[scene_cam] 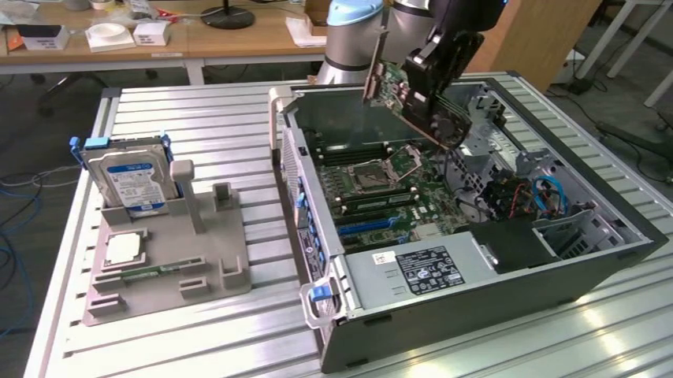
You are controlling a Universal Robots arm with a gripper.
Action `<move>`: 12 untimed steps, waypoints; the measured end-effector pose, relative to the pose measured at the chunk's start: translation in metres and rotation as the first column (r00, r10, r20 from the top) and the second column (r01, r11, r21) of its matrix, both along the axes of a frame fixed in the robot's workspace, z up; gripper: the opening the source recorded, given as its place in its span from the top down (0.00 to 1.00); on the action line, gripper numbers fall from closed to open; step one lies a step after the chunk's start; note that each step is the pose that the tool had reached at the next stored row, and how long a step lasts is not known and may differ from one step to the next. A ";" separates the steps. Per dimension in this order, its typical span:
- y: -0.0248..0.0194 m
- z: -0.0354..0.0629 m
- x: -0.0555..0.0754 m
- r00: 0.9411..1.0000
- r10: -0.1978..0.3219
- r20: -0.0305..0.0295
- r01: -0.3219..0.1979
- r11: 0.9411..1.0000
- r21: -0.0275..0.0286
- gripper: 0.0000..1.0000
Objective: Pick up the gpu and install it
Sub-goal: 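Pick up the gpu and move the gpu toward the slot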
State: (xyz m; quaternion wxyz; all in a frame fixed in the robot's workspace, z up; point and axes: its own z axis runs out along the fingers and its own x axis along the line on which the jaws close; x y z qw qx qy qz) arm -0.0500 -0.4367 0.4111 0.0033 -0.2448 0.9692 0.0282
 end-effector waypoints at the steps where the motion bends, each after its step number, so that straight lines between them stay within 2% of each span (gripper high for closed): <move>1: 0.0000 0.0000 0.000 1.000 -0.019 0.000 0.019 1.000 0.000 0.73; 4: 0.0000 0.0000 0.000 0.997 -0.073 0.000 0.073 0.997 0.000 0.73; 7: 0.0000 -0.0001 0.000 0.992 -0.127 0.000 0.127 0.992 0.000 0.73; 12: 0.0000 -0.0001 0.000 0.976 -0.217 0.000 0.217 0.976 0.000 0.73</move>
